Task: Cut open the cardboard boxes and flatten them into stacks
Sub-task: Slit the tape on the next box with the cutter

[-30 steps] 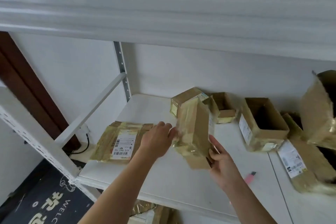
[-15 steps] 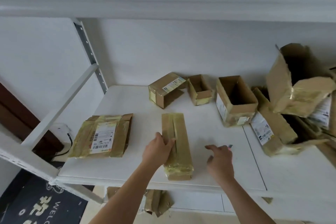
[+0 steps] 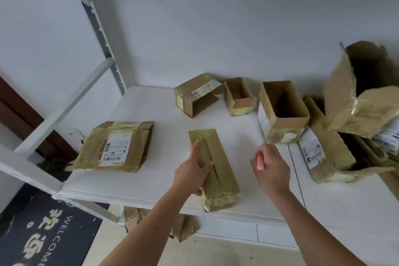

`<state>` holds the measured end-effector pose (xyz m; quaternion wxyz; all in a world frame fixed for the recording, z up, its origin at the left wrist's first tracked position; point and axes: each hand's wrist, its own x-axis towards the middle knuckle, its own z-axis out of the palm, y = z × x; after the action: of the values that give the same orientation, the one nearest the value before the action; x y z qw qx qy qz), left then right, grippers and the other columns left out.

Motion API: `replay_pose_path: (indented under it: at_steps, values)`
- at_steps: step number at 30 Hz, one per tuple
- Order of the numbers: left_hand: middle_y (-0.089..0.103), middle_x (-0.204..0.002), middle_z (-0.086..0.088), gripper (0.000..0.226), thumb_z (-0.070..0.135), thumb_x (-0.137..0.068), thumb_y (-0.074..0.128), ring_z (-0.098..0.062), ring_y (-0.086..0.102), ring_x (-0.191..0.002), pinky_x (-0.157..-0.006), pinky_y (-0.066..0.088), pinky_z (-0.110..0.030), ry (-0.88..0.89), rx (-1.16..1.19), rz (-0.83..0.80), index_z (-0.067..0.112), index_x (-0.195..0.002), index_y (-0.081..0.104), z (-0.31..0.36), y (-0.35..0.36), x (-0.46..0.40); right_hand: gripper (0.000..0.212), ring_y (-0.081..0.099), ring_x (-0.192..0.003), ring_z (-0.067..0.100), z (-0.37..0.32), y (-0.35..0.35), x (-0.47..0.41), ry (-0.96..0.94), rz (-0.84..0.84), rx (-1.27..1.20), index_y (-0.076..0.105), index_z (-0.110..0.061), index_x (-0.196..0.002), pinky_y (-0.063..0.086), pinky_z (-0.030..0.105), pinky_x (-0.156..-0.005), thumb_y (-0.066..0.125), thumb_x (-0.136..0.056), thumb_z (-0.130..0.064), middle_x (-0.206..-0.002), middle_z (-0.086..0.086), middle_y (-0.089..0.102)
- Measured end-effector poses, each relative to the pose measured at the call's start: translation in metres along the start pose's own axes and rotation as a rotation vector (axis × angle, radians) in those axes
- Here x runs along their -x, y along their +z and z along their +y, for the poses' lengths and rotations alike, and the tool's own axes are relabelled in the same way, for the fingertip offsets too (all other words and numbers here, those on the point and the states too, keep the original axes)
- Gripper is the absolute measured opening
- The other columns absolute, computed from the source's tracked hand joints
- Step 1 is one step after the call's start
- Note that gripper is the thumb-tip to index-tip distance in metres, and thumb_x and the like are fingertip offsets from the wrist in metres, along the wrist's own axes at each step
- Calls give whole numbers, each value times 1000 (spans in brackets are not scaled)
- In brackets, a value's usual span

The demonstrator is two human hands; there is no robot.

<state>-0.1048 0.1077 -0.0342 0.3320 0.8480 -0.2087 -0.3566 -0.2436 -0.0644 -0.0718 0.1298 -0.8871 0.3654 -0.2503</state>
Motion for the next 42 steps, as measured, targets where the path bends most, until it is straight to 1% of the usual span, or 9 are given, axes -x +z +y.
replay_pose_path:
  at_steps: [4, 8, 12, 16, 25, 29, 33, 37, 42]
  values:
    - [50, -112, -1, 71, 40, -96, 56, -30, 69, -87, -62, 62, -45, -13, 54, -14, 47, -149, 9, 3, -1, 1, 9, 59, -59, 6, -59, -7, -25, -30, -39, -663, 59, -8, -101, 42, 13, -49, 61, -93, -5, -73, -7, 60]
    - [49, -111, 0, 72, 37, -96, 58, -32, 68, -89, -62, 61, -46, -20, 79, -1, 46, -150, 10, 5, -2, 2, 8, 69, -86, 5, -96, 9, -31, 64, -165, -912, 67, -10, -99, 56, 18, -70, 60, -95, -9, -92, -10, 70]
    - [48, -126, -3, 76, 34, -96, 60, -33, 68, -94, -64, 61, -46, -28, 166, -59, 48, -151, 9, 1, -7, 2, 8, 68, -93, 4, -99, 26, -28, 88, -171, -880, 66, -15, -92, 54, 15, -73, 63, -93, -8, -97, -8, 71]
    - [43, -143, -8, 75, 33, -96, 60, -32, 68, -95, -57, 61, -34, -30, 275, -132, 57, -148, 12, -9, -16, 1, 9, 66, -94, -2, -99, 30, -25, 25, -141, -824, 64, -14, -93, 52, 11, -75, 63, -93, -5, -98, -5, 71]
    - [35, -146, 0, 72, 28, -97, 58, -32, 65, -103, -57, 61, -34, -24, 322, -115, 55, -149, 16, -6, -15, 5, 10, 67, -96, 13, -96, 41, -32, -158, -155, -647, 66, -3, -102, 50, 9, -80, 61, -94, -7, -104, 6, 71]
    - [33, -147, 4, 72, 27, -97, 59, -32, 62, -111, -62, 62, -39, -41, 344, -101, 53, -150, 17, -3, -15, 8, 6, 66, -88, 8, -94, 31, -30, -149, -204, -645, 64, -2, -94, 48, 7, -73, 61, -94, -7, -96, 5, 70]
    - [37, -138, 5, 72, 24, -97, 59, -29, 64, -106, -60, 62, -40, -13, 334, -74, 51, -151, 18, -1, -14, 9, 12, 64, -77, 9, -87, 14, -12, -80, -331, -651, 62, -13, -81, 49, 19, -62, 62, -92, -8, -83, 3, 68]
    - [35, -148, 1, 73, 22, -97, 59, -32, 65, -106, -58, 61, -39, -16, 331, -69, 49, -151, 18, 1, -14, 10, 16, 53, -59, 12, -80, -8, 8, -44, -407, -671, 60, -5, -76, 38, 17, -52, 63, -91, -7, -69, 5, 62]
    - [35, -146, -1, 73, 18, -98, 58, -32, 66, -103, -54, 60, -35, -23, 312, -69, 48, -151, 18, 5, -12, 12, 20, 47, -55, 2, -63, -49, 44, -45, -552, -724, 58, -8, -73, 35, 16, -53, 60, -93, -7, -63, -8, 58]
